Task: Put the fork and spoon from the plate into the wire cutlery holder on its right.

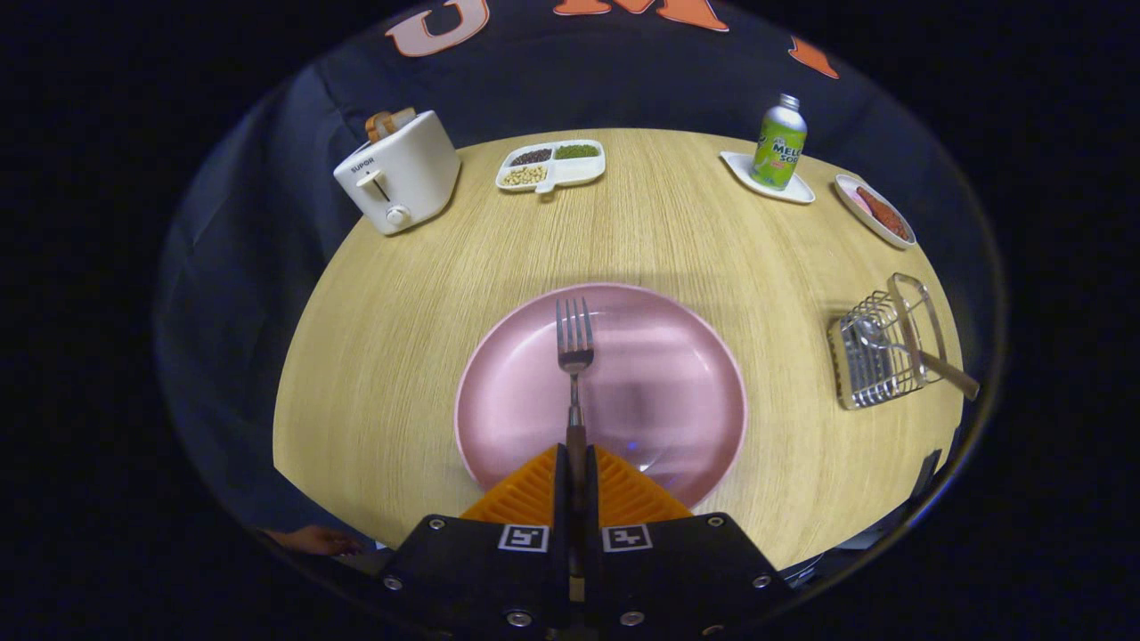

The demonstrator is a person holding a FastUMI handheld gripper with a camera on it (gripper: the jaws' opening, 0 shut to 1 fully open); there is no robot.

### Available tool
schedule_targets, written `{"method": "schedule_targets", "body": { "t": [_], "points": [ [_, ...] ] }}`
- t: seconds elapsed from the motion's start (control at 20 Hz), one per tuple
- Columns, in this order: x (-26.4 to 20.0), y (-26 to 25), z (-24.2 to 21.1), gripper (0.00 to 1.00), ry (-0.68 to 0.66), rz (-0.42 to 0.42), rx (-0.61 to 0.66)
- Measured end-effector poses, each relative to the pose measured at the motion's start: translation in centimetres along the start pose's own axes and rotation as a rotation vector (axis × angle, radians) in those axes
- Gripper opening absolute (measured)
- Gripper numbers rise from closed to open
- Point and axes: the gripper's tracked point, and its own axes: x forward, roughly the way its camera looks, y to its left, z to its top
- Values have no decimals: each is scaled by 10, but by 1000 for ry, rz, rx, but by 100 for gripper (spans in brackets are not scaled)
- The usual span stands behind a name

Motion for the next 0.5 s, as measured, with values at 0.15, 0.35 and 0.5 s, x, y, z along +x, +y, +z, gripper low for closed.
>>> {"method": "schedule_targets", "body": {
  "t": [0.15, 0.35, 0.5],
  "points": [
    [-29, -36, 23, 8, -47, -28, 16],
    [-58, -88, 41, 8, -100, -69, 62],
    [-75, -133, 42, 7, -131, -119, 98]
  ]
}}
